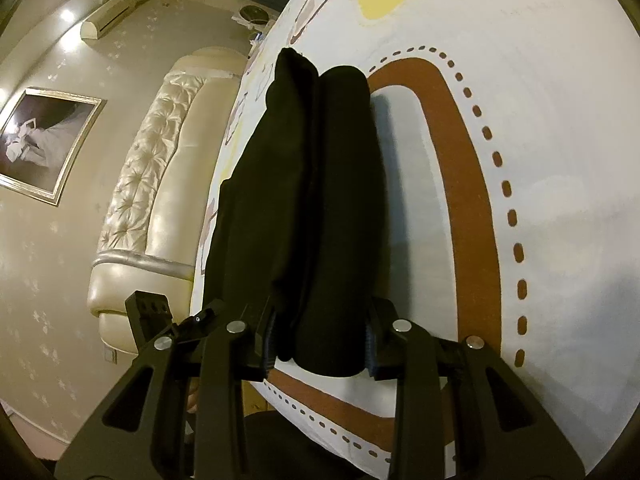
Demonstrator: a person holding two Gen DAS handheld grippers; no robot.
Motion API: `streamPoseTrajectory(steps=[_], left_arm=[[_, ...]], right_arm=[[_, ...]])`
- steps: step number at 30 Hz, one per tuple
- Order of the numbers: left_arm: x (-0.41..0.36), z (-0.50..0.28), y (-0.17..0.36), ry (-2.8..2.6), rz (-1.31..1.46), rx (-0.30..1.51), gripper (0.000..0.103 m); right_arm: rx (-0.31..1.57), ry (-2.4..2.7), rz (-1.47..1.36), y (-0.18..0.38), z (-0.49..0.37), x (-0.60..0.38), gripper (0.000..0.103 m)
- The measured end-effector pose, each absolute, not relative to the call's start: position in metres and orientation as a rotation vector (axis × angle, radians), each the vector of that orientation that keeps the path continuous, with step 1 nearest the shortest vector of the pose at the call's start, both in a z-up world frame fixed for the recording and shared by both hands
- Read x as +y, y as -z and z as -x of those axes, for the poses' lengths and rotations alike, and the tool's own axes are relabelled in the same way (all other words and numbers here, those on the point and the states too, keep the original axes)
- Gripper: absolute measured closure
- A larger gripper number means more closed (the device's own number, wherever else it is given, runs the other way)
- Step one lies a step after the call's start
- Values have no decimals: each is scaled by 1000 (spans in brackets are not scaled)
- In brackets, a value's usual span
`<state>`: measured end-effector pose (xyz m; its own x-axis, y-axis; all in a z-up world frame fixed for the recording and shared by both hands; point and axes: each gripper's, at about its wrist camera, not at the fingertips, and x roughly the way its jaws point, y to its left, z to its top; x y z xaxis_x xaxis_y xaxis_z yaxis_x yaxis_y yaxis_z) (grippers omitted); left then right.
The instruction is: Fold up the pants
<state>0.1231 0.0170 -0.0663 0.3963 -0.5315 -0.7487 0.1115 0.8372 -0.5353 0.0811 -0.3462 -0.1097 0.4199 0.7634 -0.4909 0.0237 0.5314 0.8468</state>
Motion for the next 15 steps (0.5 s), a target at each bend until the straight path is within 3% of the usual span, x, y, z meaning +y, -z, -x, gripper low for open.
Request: streamPoseTrajectory(steps=[15], left_arm=[[12,-117,67,428,442,1086,58]], right_arm=[[1033,-559,-934,115,-78,-350,71]])
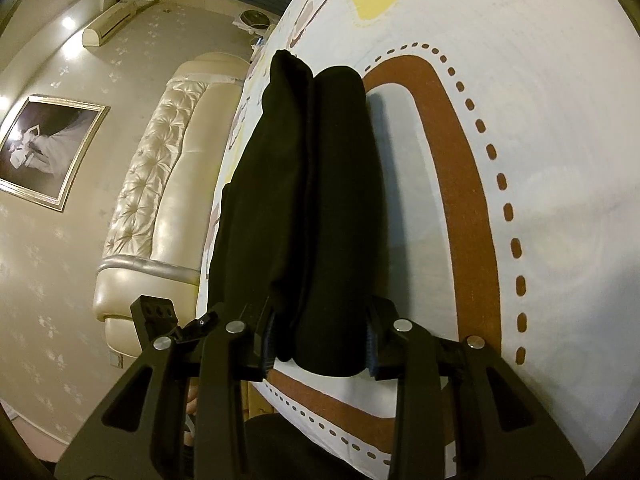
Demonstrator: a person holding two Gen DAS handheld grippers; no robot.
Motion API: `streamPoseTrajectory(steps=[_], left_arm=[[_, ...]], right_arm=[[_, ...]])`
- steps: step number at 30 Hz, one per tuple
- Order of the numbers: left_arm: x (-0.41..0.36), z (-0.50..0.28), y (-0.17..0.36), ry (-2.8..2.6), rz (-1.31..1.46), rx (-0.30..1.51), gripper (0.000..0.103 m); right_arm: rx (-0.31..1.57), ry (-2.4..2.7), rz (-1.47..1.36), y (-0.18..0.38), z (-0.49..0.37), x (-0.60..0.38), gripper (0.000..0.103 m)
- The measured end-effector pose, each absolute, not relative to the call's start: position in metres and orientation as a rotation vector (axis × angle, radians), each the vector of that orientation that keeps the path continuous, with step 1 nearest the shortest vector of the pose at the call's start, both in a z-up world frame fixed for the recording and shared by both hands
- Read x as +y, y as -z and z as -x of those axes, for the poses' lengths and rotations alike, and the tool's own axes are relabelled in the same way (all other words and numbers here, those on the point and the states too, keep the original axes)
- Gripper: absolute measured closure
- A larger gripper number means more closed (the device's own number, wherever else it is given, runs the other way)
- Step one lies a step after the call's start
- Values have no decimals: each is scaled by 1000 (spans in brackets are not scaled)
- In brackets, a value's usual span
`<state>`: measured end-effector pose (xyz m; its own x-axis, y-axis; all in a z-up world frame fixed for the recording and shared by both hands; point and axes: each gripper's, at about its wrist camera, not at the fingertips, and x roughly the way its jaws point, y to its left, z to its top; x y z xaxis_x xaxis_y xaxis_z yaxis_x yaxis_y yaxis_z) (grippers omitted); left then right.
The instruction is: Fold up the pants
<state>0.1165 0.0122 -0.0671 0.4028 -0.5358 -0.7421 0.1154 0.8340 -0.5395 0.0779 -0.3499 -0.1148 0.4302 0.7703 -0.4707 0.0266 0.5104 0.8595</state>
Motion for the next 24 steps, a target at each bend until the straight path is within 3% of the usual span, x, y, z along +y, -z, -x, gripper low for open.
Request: streamPoseTrajectory(steps=[12,18,24], left_arm=[[14,-116,69,432,452,1084,55],[11,-112,64,393,391,1058,34],[11,-99,58,297,345,1036,24]], right_arm=[[1028,-568,-952,117,-79,-354,70],[1021,-564,-988,115,-77,-359,66],[1025,-548,-1029,113,-65,-371,59]])
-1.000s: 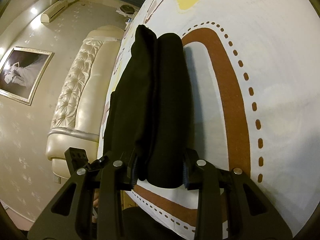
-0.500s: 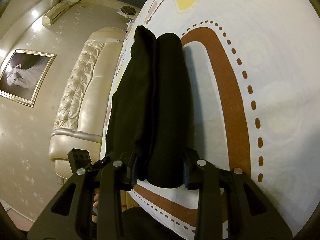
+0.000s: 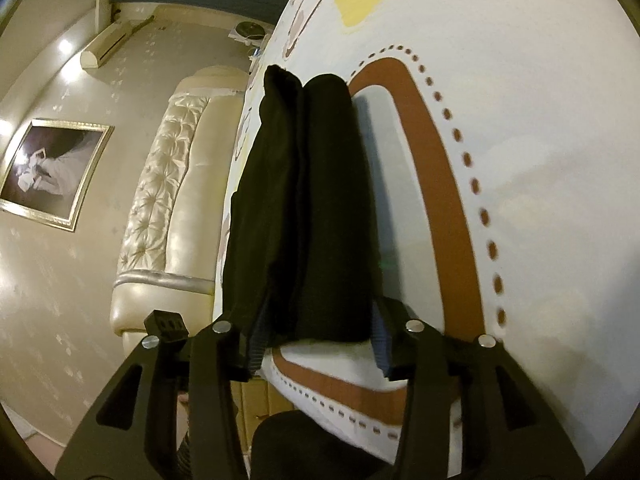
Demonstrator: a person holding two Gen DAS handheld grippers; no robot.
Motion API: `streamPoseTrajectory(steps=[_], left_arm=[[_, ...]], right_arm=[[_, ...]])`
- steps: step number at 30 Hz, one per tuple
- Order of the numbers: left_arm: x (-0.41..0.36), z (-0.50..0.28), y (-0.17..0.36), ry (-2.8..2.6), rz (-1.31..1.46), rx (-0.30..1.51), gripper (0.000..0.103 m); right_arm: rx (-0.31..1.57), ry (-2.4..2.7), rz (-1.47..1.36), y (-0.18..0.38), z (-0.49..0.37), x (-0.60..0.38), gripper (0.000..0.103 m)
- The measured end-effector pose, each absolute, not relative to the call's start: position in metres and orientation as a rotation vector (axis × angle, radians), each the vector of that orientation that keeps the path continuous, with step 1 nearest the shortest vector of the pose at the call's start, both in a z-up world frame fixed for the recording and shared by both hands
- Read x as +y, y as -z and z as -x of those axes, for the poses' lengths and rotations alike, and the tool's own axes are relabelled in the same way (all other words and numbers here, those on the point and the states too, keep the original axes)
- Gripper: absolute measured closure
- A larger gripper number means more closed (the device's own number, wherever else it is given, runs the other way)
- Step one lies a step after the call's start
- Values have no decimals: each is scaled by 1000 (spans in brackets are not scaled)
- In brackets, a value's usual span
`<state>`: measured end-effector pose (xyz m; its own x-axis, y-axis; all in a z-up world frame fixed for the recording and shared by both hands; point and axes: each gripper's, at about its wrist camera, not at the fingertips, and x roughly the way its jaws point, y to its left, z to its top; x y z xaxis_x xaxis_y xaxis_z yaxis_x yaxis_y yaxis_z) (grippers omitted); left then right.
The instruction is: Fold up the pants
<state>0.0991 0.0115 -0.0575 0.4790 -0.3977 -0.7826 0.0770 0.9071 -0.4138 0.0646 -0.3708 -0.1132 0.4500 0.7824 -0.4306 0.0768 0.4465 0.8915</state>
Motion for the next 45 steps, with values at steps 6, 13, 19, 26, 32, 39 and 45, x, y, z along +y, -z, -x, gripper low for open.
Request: streamPoseTrajectory(steps=[6,13,19,26,32,39,45], left_arm=[[4,-78,43,204,278,1001,23],[-16,-42,27,140,93,936,23],[-23,-22,14,94,49,882,23],[-27,-3,1,57,20,830,23],[-27,3,-7,57,32,794,23],[-34,5,-9,70,29,780,23],[-38,6,-10,72,15,757,23]], right_arm=[[1056,-496,-947,99,-42,-370,39],[1055,-407,-819,76,-19,-359,15],[1027,-289,-591,51,-12,-329,13],[981,-209,-306,42,5,-301,13],[930,-166,-175,40,13,-289,13],[895,-159,-154,36,16,-287,13],[901,-164,-156,37,17,-286,13]])
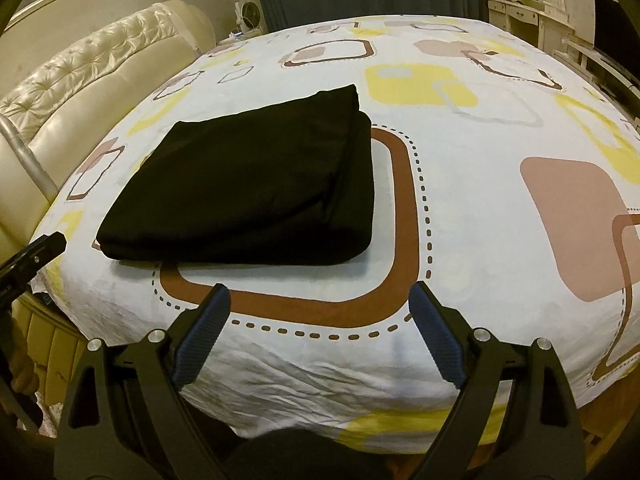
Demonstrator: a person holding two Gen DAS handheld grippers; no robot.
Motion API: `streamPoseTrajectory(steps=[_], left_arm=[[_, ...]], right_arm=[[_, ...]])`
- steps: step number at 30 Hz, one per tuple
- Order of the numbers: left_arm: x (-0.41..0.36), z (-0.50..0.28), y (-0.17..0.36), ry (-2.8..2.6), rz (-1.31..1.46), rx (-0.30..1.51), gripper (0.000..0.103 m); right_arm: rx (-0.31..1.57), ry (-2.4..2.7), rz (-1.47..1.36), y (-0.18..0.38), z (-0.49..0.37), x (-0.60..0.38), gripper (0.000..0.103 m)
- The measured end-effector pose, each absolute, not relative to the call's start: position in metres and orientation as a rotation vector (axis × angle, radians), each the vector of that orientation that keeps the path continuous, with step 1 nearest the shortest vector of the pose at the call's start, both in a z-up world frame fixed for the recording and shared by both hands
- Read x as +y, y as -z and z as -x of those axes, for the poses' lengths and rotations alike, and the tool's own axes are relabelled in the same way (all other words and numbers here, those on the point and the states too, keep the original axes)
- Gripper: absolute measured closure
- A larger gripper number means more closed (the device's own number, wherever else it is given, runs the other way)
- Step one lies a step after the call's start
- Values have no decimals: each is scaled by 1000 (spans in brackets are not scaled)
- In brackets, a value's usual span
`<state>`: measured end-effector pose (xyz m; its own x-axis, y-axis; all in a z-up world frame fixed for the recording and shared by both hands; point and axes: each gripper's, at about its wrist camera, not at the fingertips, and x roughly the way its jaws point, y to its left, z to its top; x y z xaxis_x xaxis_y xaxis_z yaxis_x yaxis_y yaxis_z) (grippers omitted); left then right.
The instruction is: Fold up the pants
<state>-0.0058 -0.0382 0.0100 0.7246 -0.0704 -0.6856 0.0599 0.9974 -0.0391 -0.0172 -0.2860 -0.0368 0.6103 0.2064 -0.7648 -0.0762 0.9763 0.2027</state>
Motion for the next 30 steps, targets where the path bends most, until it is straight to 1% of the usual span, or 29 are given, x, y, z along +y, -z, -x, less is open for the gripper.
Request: streamPoseTrajectory(steps=[2,5,16,20,30], left_arm=[[-38,6,-10,69,19,755,22],[-36,5,-10,60,28,755,19],[-35,4,-9,43,41,751,18],[-37,6,-11,30,19,730,18],[-39,4,-9,10,-14,742,18]], right_arm=[[899,-166,-153,37,19,-285,13],[898,-167,-148,37,19,-284,13],[916,-159,-167,44,16,-286,13],[920,-162,-165,46,15,-287,13],[928,-170,-165,48,14,-287,13]])
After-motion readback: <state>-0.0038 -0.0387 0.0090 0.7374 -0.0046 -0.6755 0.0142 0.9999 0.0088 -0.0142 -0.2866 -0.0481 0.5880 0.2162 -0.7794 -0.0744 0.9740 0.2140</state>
